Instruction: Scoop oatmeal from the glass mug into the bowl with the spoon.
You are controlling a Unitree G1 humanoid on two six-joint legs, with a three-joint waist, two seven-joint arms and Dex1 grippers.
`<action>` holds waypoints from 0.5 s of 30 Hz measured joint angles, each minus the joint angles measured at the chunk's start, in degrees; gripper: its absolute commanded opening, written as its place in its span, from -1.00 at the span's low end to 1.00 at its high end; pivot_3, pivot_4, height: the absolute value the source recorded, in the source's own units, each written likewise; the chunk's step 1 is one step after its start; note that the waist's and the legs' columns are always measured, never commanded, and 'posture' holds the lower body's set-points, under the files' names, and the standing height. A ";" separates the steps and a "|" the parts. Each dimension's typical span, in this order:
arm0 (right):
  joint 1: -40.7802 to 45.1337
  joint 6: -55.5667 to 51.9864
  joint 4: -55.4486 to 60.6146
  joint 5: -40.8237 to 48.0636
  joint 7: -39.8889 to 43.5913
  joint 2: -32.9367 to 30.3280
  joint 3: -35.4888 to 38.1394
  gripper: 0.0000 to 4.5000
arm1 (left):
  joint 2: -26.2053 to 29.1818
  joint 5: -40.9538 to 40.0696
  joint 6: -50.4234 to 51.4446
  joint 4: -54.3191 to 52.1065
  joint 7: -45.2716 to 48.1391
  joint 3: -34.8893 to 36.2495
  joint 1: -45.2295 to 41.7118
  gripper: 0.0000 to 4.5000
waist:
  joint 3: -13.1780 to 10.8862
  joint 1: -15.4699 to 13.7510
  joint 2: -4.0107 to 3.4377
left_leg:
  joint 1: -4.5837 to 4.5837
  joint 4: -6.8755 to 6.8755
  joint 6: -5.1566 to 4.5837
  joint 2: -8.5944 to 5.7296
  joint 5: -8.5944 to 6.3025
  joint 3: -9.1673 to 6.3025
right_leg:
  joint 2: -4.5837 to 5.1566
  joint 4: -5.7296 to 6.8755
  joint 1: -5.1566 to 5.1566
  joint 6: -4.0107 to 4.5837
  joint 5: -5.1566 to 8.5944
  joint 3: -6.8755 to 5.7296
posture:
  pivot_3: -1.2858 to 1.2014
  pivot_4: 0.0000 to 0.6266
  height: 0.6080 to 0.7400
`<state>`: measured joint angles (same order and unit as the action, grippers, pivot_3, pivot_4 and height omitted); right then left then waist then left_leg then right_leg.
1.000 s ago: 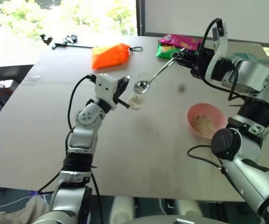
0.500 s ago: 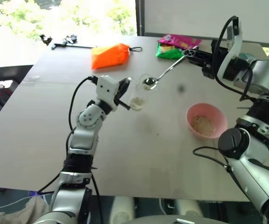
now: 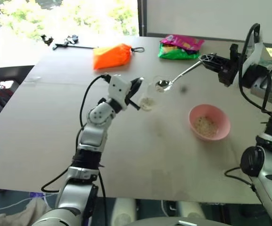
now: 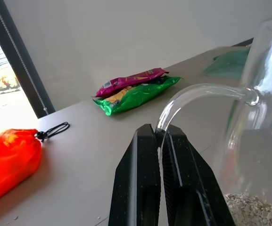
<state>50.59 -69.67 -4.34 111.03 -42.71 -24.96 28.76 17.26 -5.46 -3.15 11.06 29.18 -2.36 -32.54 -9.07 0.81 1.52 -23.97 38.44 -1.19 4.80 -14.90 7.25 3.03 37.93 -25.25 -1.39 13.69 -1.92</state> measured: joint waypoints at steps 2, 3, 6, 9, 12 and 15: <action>-1.47 1.79 1.37 0.51 0.02 -0.89 -0.75 -1.00 | -0.47 0.38 -0.54 1.61 0.08 -0.30 -0.96 -0.98 | 0.00 0.02 0.00 | 0.01 0.00 0.00 0.00 0.00 0.01 | -0.01 0.00 0.00 0.00 0.00 0.01 | 0.03 -0.52 1.00; -2.05 2.70 1.90 0.58 0.04 -1.06 -0.81 -1.00 | -0.67 0.65 -0.95 2.41 0.21 -0.41 -1.33 -0.98 | 0.00 0.01 0.00 | 0.01 0.01 0.00 0.00 0.00 0.01 | -0.01 0.01 0.00 0.00 0.00 0.02 | 0.03 -0.52 1.00; -3.12 4.84 3.22 0.60 0.09 -1.81 -0.80 -1.00 | -1.37 1.11 -1.79 5.29 0.58 -0.77 -2.88 -0.98 | 0.00 -0.09 0.00 | 0.00 0.00 0.00 0.00 0.00 0.00 | -0.01 -0.01 0.00 0.00 0.00 0.01 | 0.03 -0.52 1.00; -4.10 6.17 4.54 0.66 0.41 -2.32 -0.76 -1.00 | -2.10 1.81 -2.89 6.79 0.68 -1.31 -4.01 -0.98 | 0.00 -0.14 0.00 | -0.01 0.00 0.00 0.00 0.00 0.01 | 0.00 -0.04 0.00 -0.01 0.00 0.01 | 0.03 -0.52 1.00; -6.23 7.20 6.39 0.72 0.53 -2.68 -0.48 -1.00 | -2.85 2.38 -3.80 9.26 0.88 -2.32 -6.05 -0.98 | 0.00 -0.38 0.00 | -0.03 0.01 0.00 0.00 0.00 -0.03 | 0.00 -0.04 0.01 -0.01 0.00 -0.05 | 0.03 -0.52 1.00; -9.18 8.72 9.21 0.74 0.52 -2.62 1.10 -1.00 | -4.29 3.15 -5.58 13.05 1.44 -2.92 -9.13 -0.98 | 0.00 -0.58 0.00 | -0.05 0.02 0.00 -0.01 0.00 0.00 | 0.00 -0.06 0.00 -0.01 0.00 -0.01 | 0.03 -0.52 1.00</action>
<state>41.42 -60.96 4.87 111.77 -42.19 -27.57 29.86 12.97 -2.30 -8.72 24.10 30.63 -5.28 -41.67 -9.07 0.22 1.52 -24.02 38.46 -1.20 4.79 -14.90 7.25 3.03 37.87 -25.25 -1.40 13.69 -1.93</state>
